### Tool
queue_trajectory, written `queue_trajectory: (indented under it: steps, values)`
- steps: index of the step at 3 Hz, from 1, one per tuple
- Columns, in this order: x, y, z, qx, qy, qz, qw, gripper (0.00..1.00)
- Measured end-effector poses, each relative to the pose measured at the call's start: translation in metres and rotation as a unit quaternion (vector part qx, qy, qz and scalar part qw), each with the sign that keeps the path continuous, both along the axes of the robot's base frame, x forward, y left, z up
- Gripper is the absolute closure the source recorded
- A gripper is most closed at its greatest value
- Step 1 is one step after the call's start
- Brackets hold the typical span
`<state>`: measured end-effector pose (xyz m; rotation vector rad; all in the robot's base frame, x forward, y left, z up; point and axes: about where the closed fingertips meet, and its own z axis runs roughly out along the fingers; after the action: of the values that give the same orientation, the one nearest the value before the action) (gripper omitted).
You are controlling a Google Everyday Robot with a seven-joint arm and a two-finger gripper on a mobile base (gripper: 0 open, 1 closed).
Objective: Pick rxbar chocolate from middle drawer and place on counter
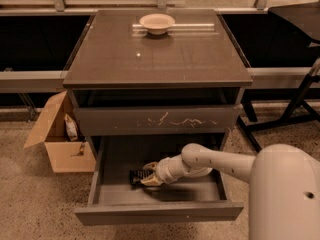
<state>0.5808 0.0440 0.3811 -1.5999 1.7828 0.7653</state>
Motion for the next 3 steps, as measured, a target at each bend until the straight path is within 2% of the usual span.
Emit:
queue_trajectory:
  steps: [1,2,3]
  values:
    - [-0.006,-0.015,0.044,0.065,-0.041,0.019,0.9969,1.00]
    - [-0.013,-0.041,0.092,0.125,-0.085,0.041,0.9877,1.00]
    - [-0.024,-0.046,0.101,0.139,-0.088,0.060,0.9844,1.00]
